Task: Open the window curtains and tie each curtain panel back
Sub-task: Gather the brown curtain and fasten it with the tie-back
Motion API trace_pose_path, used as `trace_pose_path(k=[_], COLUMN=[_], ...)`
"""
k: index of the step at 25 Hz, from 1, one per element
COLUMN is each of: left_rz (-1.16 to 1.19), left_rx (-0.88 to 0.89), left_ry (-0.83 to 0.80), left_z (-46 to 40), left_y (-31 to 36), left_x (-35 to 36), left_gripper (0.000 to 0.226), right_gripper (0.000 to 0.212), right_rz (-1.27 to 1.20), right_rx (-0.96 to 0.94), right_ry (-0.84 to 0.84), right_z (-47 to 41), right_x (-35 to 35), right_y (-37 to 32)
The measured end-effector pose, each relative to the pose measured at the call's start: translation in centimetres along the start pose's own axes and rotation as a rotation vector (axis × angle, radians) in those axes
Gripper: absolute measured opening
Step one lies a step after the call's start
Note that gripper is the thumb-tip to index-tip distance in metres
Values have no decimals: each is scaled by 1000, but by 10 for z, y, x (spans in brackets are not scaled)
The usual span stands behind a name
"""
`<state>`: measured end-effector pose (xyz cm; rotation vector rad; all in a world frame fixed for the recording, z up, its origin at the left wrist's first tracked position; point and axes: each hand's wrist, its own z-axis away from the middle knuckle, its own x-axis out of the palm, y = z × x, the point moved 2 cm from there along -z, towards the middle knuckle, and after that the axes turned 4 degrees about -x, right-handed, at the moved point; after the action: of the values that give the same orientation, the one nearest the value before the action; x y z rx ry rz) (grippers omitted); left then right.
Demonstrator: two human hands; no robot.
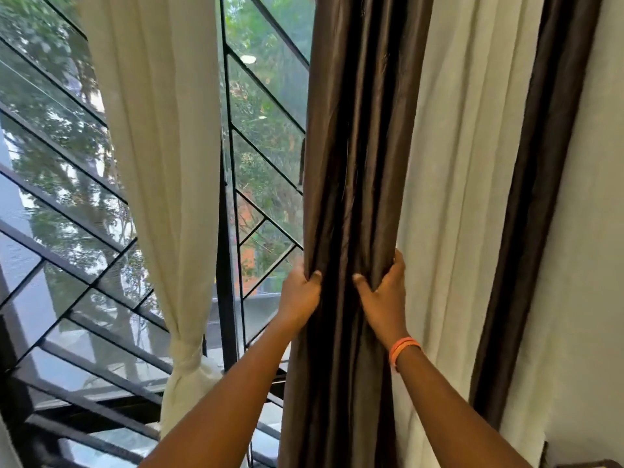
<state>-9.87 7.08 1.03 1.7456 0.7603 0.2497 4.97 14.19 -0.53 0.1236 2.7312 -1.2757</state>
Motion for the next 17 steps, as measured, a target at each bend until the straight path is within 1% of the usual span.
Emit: trace_pose_path(k=[1,2,3,4,5,6,8,10,11,13,14,15,16,17], left_rz=[-12,-2,31,78,108,134,150,165,188,215,218,207,200,193], left_rx=[9,19,19,6,-5,-3,10,36,42,53,49,37,33,33], left_ry=[-24,-62,-123,-190,-234,-256,-228,-188,-194,-224,-243,-262,-290,-327], left_z=[-2,-2,-2,-1,0,3,6,10,13,20,23,23,23,21], left_y=[-7,-15,-22,-27,-31,-31,-33,-34,-35,-36,-36,-36,-37,-38], left_x=[3,6,11,15,20,23,28,33,36,40,41,40,39,38], left_gripper=[45,59,74,85,89,89,84,78,74,61,50,38,28,23], right_gripper=[56,38,27,24,24,22,21,22,31,72,88,96,96,95], right_rz=[-60,-158,-270,-367,-425,-452,-459,-448,-420,-345,-321,-305,-289,-276], right_rx=[63,160,267,359,416,435,424,374,322,246,229,219,216,224], right_ry=[5,-6,-23,-37,-37,-33,-12,-6,-19,-79,-108,-131,-140,-129], right_z=[-5,-9,-12,-11,-9,-6,4,13,17,21,23,25,26,26], right_x=[-3,-6,-7,-8,-7,-5,7,22,28,37,39,40,41,43], right_y=[3,6,6,7,5,2,-1,-4,-6,-8,-9,-9,-11,-12])
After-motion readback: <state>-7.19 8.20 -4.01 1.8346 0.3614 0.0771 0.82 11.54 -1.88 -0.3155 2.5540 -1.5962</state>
